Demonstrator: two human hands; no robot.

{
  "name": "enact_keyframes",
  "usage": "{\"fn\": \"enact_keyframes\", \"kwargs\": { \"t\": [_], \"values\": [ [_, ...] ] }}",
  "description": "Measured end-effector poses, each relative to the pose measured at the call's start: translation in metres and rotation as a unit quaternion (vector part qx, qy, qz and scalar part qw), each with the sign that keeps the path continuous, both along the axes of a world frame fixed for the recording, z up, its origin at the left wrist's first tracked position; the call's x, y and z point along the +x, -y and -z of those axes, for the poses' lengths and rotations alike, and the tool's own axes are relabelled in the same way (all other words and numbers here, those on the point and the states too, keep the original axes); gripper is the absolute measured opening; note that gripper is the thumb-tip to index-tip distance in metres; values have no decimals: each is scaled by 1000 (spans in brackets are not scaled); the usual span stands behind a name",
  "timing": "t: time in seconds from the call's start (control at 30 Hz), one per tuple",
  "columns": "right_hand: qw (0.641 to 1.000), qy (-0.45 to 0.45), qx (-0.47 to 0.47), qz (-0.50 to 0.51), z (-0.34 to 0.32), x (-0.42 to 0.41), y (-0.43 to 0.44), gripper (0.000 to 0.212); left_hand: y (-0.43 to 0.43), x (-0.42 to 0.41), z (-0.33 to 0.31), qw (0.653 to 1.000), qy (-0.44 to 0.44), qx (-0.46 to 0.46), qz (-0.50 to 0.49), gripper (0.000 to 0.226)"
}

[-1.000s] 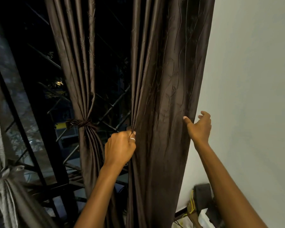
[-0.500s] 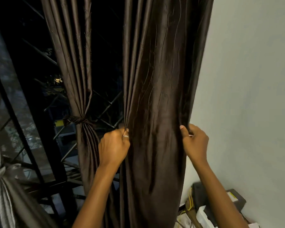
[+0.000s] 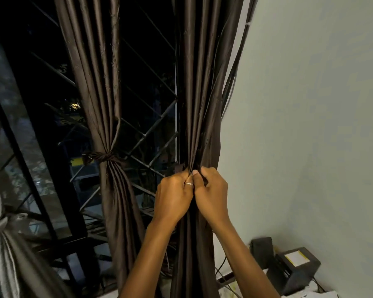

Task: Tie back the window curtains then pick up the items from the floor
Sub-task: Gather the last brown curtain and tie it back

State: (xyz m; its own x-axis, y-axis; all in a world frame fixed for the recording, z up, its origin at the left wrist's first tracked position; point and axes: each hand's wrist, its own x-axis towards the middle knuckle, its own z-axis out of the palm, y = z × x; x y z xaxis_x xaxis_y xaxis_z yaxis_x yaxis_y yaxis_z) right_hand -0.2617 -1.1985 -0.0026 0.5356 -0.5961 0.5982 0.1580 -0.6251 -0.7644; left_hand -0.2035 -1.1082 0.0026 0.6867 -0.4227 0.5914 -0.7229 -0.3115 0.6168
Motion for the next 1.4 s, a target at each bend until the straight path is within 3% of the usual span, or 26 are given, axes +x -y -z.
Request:
{"fn": "enact_keyframes", "kwargs": {
  "t": [0.13, 0.37, 0.57, 0.73, 0.87, 0.9, 1.0, 1.1, 1.2, 1.27, 1.33, 1.4],
  "values": [
    [995, 10, 72, -70, 3, -5, -8, 31, -4, -1, -2, 1000, -2, 18, 21, 31],
    [959, 28, 224, -168, 3, -10, -11, 55, -5, -4, -8, 1000, -17, 2, 7, 44],
    [940, 25, 263, -214, 14, -4, -11, 66, 5, -10, -16, 994, -47, -17, -99, 52],
    [947, 10, 249, -201, 17, -3, -9, 37, 7, -7, -21, 987, -67, -5, -143, 33],
    [991, -11, 95, -89, 10, 5, 16, 14, -1, 0, -18, 991, -61, -11, -119, 33],
    [994, -15, 84, -67, 7, 9, 24, 19, -3, 3, -16, 993, -59, -16, -101, 34],
    [989, -46, 97, -98, -9, 20, 49, 65, -12, 9, -10, 996, -80, -36, -31, 31],
    [964, -81, 114, -227, -27, 26, 70, 81, -21, 12, -12, 978, -178, -95, 47, 26],
    [891, -101, 235, -375, -38, 33, 91, 87, -28, 11, -18, 940, -278, -164, 110, 26],
    [853, -141, 262, -429, -40, 36, 96, 79, -30, 12, -21, 921, -313, -183, 141, 29],
    [840, -163, 263, -445, -39, 38, 96, 73, -30, 12, -23, 912, -328, -192, 154, 29],
    [837, -161, 276, -443, -37, 39, 94, 54, -30, 13, -24, 910, -332, -195, 157, 29]
  ]
}}
